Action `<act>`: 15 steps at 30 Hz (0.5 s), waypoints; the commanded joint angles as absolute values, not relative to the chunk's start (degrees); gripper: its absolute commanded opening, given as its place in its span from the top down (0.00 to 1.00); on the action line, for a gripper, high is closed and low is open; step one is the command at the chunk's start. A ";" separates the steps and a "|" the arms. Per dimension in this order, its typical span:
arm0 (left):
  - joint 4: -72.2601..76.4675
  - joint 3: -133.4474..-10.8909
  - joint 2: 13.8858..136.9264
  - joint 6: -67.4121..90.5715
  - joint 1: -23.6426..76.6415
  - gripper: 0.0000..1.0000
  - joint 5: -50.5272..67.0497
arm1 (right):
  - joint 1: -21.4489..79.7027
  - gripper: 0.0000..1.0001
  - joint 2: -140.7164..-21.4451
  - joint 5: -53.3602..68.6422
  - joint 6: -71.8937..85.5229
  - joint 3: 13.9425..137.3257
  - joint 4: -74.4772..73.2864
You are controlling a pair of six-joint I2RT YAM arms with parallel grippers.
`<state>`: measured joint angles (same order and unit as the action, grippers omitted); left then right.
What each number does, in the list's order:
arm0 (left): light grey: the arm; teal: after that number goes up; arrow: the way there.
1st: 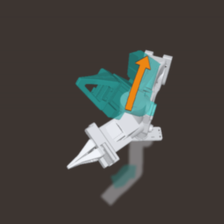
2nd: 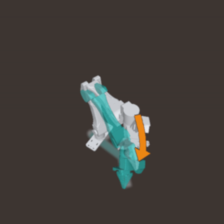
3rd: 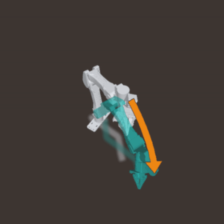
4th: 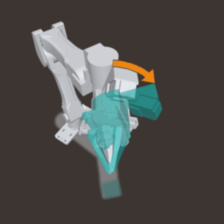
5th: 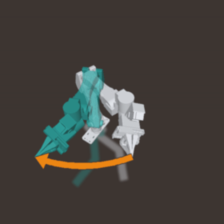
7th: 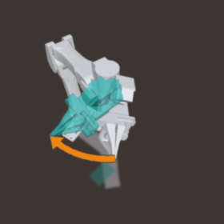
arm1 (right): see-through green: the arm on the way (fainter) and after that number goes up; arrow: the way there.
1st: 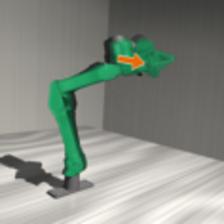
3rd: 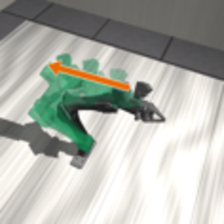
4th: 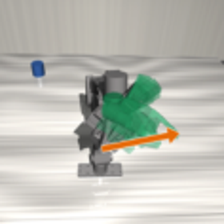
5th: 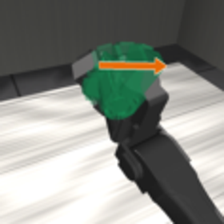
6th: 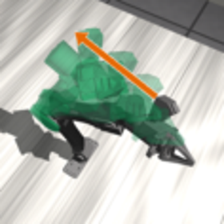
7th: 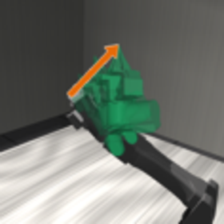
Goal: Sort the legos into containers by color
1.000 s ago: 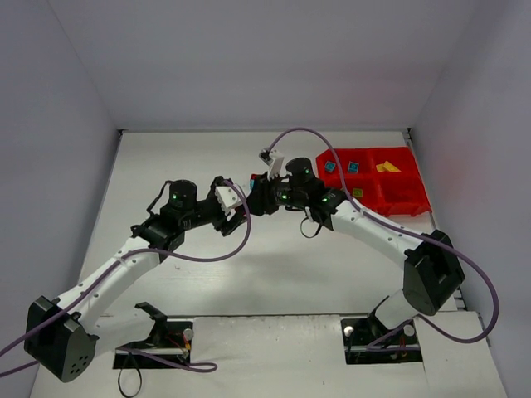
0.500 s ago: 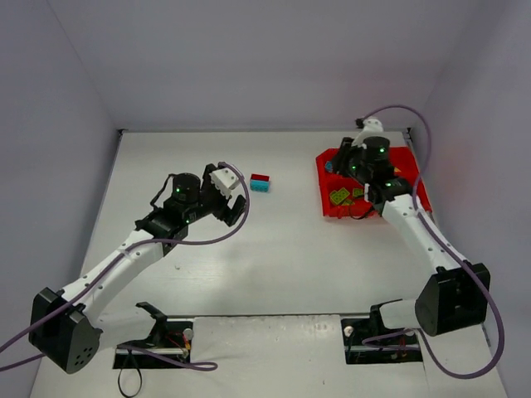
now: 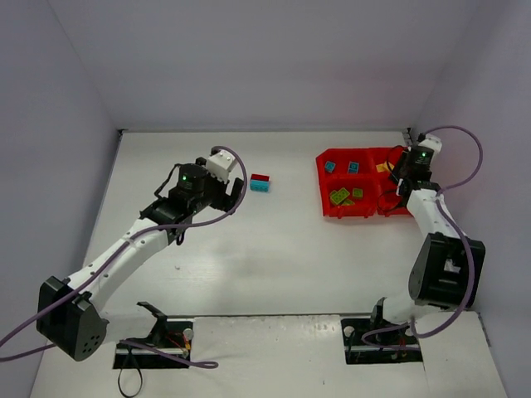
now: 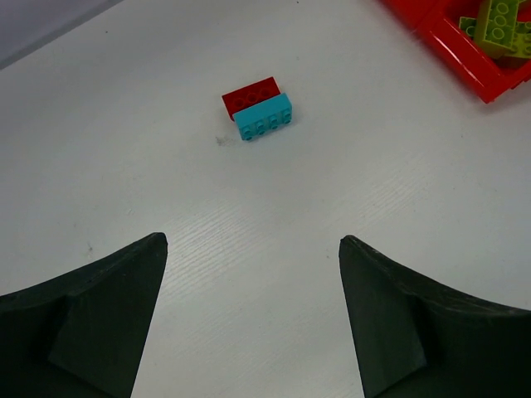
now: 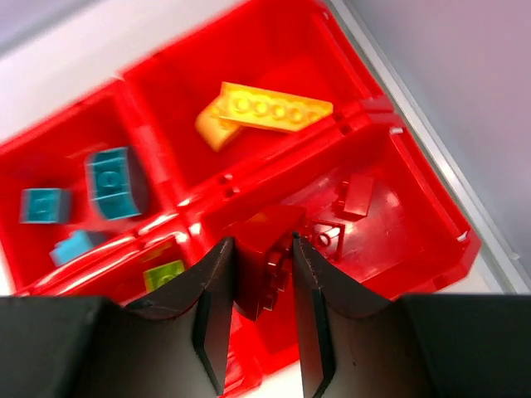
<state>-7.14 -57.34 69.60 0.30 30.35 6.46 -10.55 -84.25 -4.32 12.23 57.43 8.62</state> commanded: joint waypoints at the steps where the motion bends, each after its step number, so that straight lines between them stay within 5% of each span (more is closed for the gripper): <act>1: -7.21 -60.64 69.17 3.07 29.71 0.22 4.04 | -11.34 0.97 -88.06 -6.07 13.36 59.06 14.41; 9: -8.70 -61.43 70.22 4.65 29.36 0.22 4.22 | -11.07 0.45 -90.44 -2.73 14.07 58.80 14.33; 15: -12.12 -64.51 74.26 11.58 29.27 0.22 1.68 | -9.41 0.37 -83.95 1.66 14.15 56.87 13.71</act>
<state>-11.53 -60.34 73.03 6.20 29.61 3.97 -10.74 -90.24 -1.08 13.67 56.62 10.17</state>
